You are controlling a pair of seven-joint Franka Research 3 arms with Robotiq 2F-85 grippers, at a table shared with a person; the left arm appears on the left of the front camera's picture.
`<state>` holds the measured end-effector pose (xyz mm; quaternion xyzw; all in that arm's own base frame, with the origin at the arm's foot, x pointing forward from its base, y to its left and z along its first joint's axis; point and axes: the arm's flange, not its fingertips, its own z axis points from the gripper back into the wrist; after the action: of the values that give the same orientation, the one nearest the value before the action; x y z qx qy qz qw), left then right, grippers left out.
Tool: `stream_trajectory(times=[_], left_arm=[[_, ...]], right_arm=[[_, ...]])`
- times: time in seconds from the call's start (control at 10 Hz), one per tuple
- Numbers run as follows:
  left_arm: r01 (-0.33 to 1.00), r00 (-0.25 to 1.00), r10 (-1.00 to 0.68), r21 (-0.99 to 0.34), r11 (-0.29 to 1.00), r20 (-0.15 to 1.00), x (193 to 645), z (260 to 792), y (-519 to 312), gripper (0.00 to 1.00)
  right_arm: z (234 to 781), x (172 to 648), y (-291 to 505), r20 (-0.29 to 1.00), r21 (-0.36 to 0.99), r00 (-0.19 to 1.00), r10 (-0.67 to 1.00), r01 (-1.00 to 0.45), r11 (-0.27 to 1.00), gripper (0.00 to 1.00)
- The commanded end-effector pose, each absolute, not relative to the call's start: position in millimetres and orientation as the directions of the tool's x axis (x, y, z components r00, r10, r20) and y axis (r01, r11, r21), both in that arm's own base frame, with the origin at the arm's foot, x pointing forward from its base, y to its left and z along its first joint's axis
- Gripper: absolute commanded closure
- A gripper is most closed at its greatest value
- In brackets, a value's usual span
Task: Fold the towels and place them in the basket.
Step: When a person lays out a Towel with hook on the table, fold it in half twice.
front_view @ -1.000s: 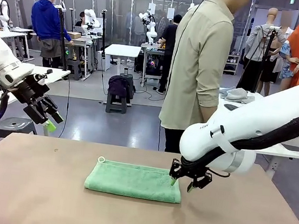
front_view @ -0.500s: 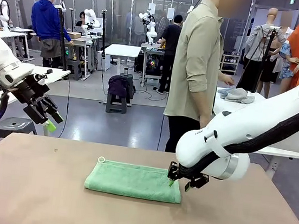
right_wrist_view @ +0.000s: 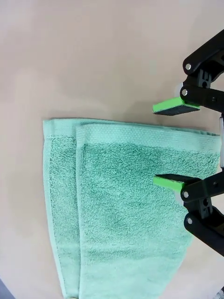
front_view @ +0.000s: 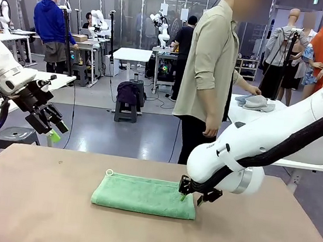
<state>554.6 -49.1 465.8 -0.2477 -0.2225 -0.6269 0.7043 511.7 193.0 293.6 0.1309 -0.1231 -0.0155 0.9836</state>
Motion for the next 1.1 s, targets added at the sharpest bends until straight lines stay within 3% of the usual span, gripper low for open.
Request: stream_trajectory(times=[0.0,0.2,0.8,1.0], left_arm=[[0.991,0.13,-0.772,-0.075,0.107,0.622,555.1,466.4,-50.4,0.16],[0.991,0.13,-0.772,-0.075,0.107,0.622,555.1,466.4,-50.4,0.16],[0.991,0.13,-0.772,-0.075,0.107,0.622,555.1,466.4,-50.4,0.16],[0.991,0.13,-0.772,-0.075,0.107,0.622,555.1,466.4,-50.4,0.16]], right_arm=[[288.9,516.9,199.3,0.244,0.249,0.967,-0.072,0.01,0.968,0.36],[285.2,517.4,201.8,0.238,0.249,0.969,-0.071,0.009,0.968,0.36],[284.9,517.8,203.9,0.227,0.237,0.971,-0.079,0.024,0.971,0.94],[285.6,518.1,202.3,0.22,0.236,0.972,-0.085,0.031,0.971,1.0]])
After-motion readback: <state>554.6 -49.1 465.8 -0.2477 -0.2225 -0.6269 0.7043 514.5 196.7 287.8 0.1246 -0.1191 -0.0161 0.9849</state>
